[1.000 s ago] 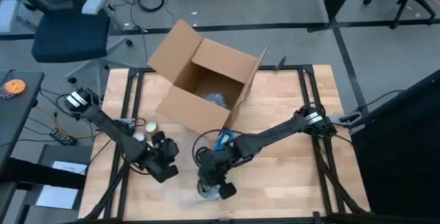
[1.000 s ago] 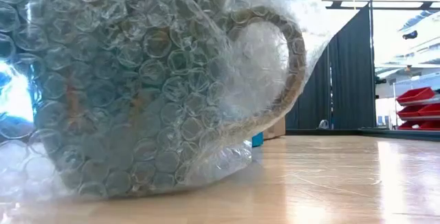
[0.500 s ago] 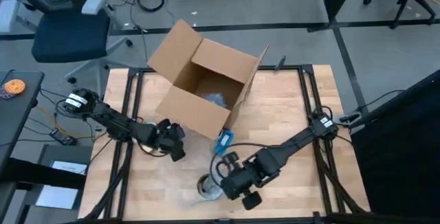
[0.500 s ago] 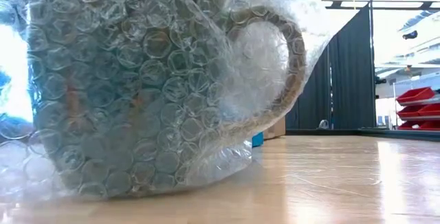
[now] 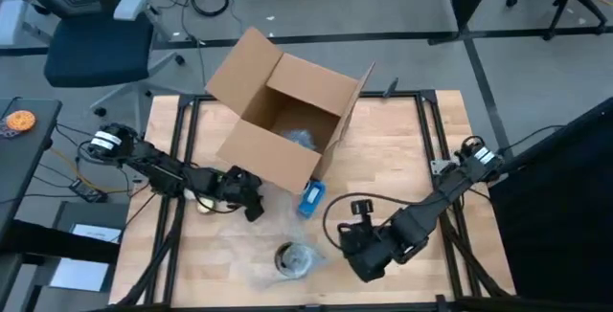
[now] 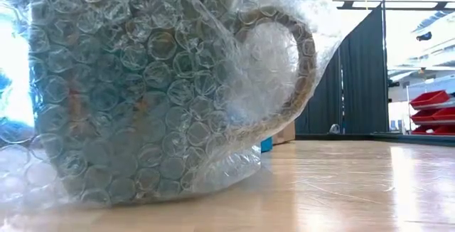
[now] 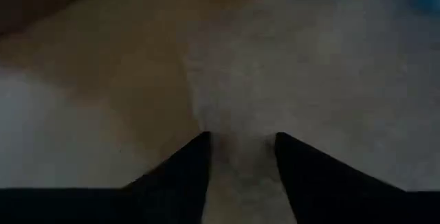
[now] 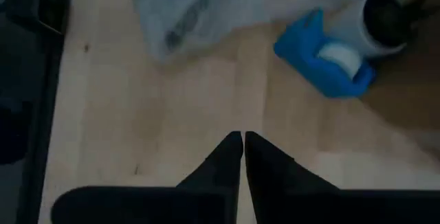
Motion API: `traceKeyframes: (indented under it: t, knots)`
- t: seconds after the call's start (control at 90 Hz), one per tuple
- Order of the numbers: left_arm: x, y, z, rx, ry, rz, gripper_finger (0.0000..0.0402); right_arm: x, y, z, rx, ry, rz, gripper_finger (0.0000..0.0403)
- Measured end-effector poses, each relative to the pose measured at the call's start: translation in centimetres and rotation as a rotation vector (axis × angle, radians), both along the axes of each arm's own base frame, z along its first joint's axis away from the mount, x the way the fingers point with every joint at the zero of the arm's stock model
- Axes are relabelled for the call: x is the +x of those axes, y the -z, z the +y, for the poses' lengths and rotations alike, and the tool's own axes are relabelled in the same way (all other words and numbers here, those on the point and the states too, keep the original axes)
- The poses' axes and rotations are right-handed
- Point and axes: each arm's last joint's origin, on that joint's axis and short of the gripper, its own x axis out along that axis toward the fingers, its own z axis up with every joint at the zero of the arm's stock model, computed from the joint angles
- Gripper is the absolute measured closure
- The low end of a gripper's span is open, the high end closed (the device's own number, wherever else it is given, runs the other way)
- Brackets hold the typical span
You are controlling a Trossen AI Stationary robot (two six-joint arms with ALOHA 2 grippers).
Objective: Wrap mug
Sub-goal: Wrap the brown mug with the bubble wrap on the table
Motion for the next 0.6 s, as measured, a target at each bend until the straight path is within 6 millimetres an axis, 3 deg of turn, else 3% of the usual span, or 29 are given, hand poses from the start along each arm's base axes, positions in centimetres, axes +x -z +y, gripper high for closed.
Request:
traceKeyframes:
  t: [0.067,0.122,0.356,0.6]
  knots:
    - [0.3,-0.3,-0.4,-0.021,0.016,-0.048,0.0361,-0.2,1.6,-0.6,0.029,0.009,-0.039,0.0403]
    - [0.7,-0.6,-0.7,-0.04,0.026,-0.098,0.0386,-0.4,2.7,-1.4,0.048,0.018,-0.06,0.0403]
    - [2.3,-3.3,-3.3,-0.105,0.136,-0.307,0.0401,-0.8,4.8,-4.7,0.072,0.017,-0.096,0.0403]
    - [4.7,-10.0,-7.0,-0.03,0.316,-0.514,0.0401,0.7,5.4,-7.5,-0.048,-0.078,-0.165,0.0402]
